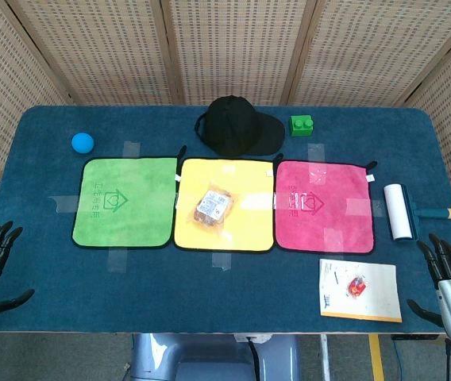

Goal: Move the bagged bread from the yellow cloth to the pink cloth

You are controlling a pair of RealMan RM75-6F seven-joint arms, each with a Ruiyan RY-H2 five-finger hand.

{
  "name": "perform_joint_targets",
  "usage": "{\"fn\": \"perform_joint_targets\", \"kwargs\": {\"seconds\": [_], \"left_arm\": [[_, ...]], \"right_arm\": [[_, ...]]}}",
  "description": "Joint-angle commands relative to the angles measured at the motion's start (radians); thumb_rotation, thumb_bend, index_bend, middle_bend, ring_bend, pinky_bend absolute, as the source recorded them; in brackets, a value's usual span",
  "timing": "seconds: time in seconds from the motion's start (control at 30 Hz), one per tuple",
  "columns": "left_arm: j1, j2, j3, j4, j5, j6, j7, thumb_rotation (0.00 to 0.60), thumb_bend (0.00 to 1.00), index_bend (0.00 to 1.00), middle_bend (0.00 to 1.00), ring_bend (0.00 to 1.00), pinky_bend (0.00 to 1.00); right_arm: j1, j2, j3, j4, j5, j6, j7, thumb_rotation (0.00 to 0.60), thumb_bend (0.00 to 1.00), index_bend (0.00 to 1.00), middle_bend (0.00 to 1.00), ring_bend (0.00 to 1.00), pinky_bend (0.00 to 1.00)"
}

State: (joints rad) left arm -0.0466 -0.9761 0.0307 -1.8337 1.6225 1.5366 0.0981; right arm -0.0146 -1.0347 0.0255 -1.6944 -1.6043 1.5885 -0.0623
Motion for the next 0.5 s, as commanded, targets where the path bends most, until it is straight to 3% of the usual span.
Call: {"fn": "perform_joint_targets", "kwargs": {"seconds": [0.03, 0.33, 0.43, 0.5], "left_arm": [[0.001, 0.001, 0.002, 0.002, 0.005, 0.001, -0.002, 0.600, 0.00, 0.00, 0.00, 0.00, 0.00], [-0.015, -0.008, -0.011, 0.003, -0.024, -0.033, 0.007, 0.600, 0.00, 0.00, 0.00, 0.00, 0.00], [-0.026, -0.011, -0.021, 0.003, -0.042, -0.050, 0.007, 0.600, 0.00, 0.00, 0.00, 0.00, 0.00], [-0.037, -0.015, -0.031, 0.007, -0.066, -0.070, 0.011, 0.600, 0.00, 0.00, 0.00, 0.00, 0.00]], "right_arm": [[0.001, 0.001, -0.001, 0.000, 0.000, -0.003, 0.003, 0.600, 0.00, 0.00, 0.00, 0.00, 0.00], [0.065, 0.004, 0.009, -0.034, -0.009, -0.096, -0.035, 0.600, 0.00, 0.00, 0.00, 0.00, 0.00], [0.150, 0.022, 0.046, -0.078, -0.010, -0.194, -0.098, 0.600, 0.19, 0.00, 0.00, 0.00, 0.00], [0.264, 0.049, 0.098, -0.136, 0.029, -0.345, -0.121, 0.600, 0.48, 0.00, 0.00, 0.00, 0.00]]}}
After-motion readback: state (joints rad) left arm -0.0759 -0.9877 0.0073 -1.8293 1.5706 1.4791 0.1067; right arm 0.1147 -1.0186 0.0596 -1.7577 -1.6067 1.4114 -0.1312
